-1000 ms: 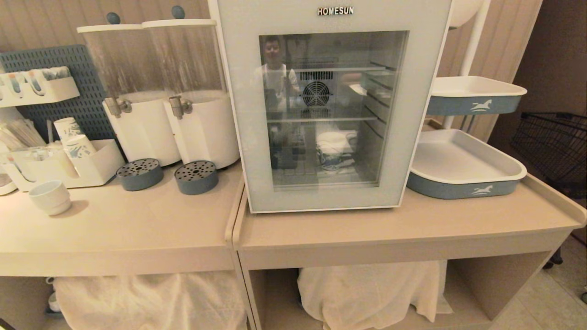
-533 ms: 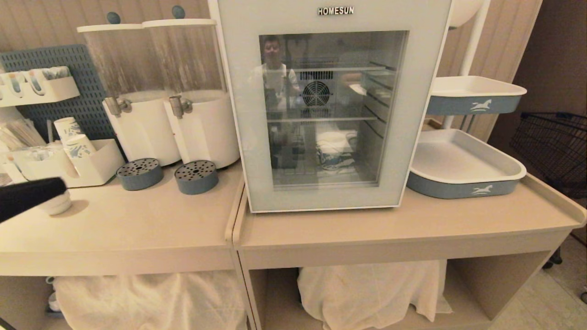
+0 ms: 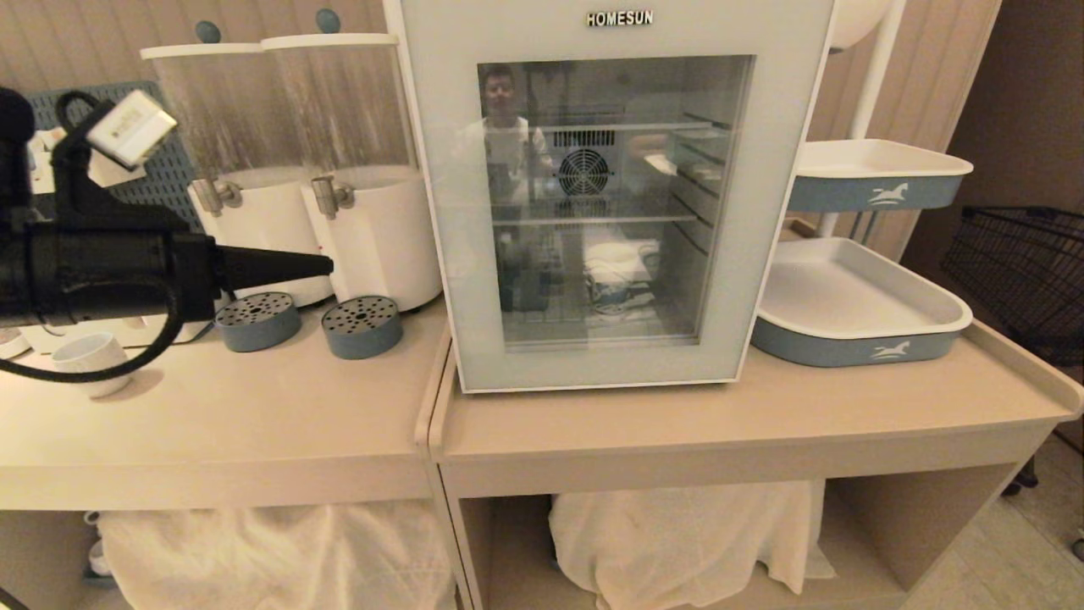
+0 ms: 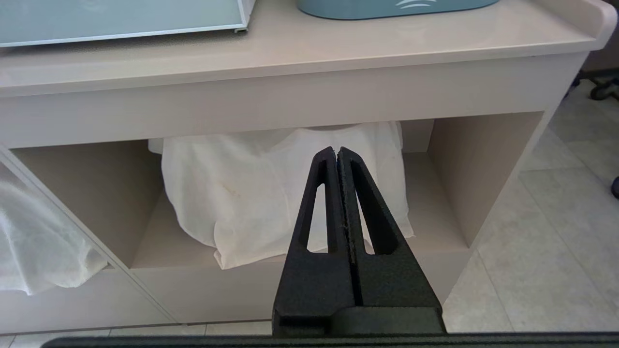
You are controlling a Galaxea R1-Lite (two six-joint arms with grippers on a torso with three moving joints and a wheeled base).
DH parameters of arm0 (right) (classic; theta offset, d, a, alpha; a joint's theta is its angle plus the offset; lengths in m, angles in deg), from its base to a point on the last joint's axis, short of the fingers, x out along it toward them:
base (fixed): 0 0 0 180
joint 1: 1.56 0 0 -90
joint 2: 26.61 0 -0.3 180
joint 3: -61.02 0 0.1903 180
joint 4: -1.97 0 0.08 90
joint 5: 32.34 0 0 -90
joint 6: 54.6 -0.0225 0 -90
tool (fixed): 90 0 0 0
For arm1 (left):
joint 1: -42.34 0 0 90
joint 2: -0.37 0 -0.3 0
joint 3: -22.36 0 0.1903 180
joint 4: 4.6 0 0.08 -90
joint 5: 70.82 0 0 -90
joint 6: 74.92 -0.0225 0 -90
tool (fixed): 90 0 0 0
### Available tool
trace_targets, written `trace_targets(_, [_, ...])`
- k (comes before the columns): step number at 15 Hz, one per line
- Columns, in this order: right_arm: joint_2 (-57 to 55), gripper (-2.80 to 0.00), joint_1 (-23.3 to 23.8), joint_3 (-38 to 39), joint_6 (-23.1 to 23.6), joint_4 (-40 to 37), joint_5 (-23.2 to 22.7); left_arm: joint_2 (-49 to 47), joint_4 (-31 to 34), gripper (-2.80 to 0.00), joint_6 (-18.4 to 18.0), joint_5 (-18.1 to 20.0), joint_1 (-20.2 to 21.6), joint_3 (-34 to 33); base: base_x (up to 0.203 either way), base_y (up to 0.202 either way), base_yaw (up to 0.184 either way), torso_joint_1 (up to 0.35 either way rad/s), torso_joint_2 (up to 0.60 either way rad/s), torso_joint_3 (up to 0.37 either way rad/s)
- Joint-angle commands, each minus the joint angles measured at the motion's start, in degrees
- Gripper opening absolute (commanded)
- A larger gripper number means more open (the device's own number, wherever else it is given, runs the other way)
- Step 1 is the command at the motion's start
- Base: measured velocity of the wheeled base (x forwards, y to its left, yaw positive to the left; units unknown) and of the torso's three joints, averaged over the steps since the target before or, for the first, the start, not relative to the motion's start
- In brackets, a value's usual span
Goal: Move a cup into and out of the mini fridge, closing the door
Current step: Open the freezer door
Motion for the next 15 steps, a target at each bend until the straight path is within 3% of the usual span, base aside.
trace_targets(1, [-0.1, -2.8, 0.0, 0.0, 0.0, 0.0, 0.0, -5.8, -1.0, 0.0, -0.8, 1.8, 1.4, 0.5, 0.0, 0.0, 0.0, 0.0, 0.0, 0.0])
trace_targets(2, [0.0, -2.8, 0.0, 0.0, 0.0, 0.0, 0.0, -7.8, -3.1, 0.0, -0.8, 5.7, 2.4, 0.3, 0.0, 0.0, 0.0, 0.0, 0.0, 0.0])
trace_targets(4, [-0.1, -2.8, 0.0, 0.0, 0.0, 0.0, -0.1, -14.7, -10.1, 0.0, -0.6, 20.6, 4.1, 0.2, 0.0, 0.0, 0.0, 0.0, 0.0, 0.0])
trace_targets(5, [-0.1, -2.8, 0.0, 0.0, 0.0, 0.1, 0.0, -16.9, -12.8, 0.0, -0.5, 24.1, 4.6, 0.3, 0.0, 0.0, 0.0, 0.0, 0.0, 0.0])
trace_targets(10, [-0.1, -2.8, 0.0, 0.0, 0.0, 0.0, 0.0, -22.4, -22.4, 0.0, -0.4, 31.8, 3.8, 1.2, 0.0, 0.0, 0.0, 0.0, 0.0, 0.0])
trace_targets(15, [-0.1, -2.8, 0.0, 0.0, 0.0, 0.0, 0.0, -24.8, -24.8, 0.0, -0.8, 31.8, 0.7, 5.7, 0.0, 0.0, 0.0, 0.0, 0.0, 0.0])
